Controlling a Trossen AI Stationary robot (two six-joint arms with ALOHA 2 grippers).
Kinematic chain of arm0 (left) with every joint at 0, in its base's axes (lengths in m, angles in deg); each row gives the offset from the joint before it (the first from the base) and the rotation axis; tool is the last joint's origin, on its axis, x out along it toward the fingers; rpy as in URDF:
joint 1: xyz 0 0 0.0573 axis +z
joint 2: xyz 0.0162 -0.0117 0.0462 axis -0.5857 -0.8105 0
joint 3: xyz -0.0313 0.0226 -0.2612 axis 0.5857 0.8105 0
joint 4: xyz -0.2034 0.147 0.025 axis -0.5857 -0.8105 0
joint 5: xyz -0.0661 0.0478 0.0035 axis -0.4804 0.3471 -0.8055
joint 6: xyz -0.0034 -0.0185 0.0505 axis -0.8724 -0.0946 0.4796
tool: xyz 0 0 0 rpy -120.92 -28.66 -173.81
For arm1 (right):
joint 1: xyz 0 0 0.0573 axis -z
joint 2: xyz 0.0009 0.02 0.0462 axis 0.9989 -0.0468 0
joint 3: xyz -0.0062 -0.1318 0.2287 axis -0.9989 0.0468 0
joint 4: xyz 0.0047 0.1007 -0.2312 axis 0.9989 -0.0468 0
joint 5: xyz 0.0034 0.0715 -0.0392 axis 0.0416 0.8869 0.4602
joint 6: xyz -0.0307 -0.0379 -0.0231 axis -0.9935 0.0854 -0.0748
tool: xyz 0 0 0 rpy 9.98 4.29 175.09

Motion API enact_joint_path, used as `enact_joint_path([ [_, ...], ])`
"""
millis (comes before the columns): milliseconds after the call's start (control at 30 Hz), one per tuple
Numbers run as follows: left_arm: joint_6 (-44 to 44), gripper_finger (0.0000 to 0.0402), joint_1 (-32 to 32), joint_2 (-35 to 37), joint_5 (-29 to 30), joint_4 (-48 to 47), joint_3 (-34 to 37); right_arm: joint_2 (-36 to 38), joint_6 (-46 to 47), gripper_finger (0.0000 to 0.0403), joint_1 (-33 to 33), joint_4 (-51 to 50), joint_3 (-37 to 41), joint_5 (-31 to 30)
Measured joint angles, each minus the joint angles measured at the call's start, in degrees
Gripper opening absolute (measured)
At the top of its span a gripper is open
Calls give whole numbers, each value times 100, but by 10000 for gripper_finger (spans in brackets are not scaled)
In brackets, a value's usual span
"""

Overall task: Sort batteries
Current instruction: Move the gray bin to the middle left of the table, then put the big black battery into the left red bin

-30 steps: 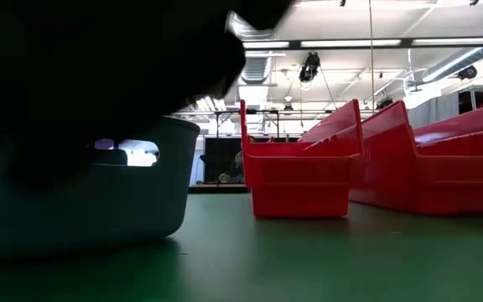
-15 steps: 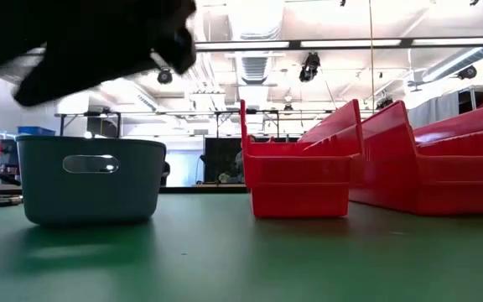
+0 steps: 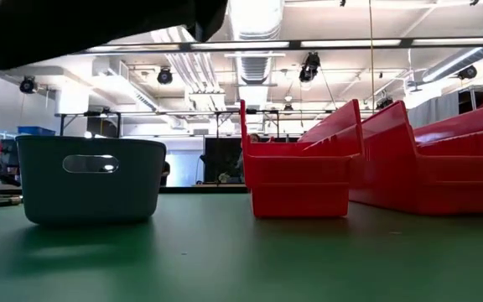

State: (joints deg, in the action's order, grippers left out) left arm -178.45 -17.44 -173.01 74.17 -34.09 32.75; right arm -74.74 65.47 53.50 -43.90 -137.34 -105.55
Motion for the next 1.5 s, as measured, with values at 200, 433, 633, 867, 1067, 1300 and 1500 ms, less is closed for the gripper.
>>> enact_joint_path([
  [200,838,155,656,138,137,1019,484,-78,-122,201,195,99,4,-59],
  [433,1084,155,1125,351,245,859,584,-247,-208,201,689,262,35,-60],
  [633,1277,155,1001,595,1175,244,-27,-251,-566,201,1052,250,35,-60],
  [867,1749,155,837,556,1197,-853,-1143,-251,-533,201,1445,221,33,-95],
  [1067,1671,155,518,467,1229,-1101,-1492,-139,-509,201,1420,-24,33,-17],
  [1300,1207,155,288,342,1229,-1033,-1392,848,-362,201,844,-1478,20,-23],
  [1500,2870,155,83,116,1515,226,-1377,1652,623,201,26,-3587,93,-504],
])
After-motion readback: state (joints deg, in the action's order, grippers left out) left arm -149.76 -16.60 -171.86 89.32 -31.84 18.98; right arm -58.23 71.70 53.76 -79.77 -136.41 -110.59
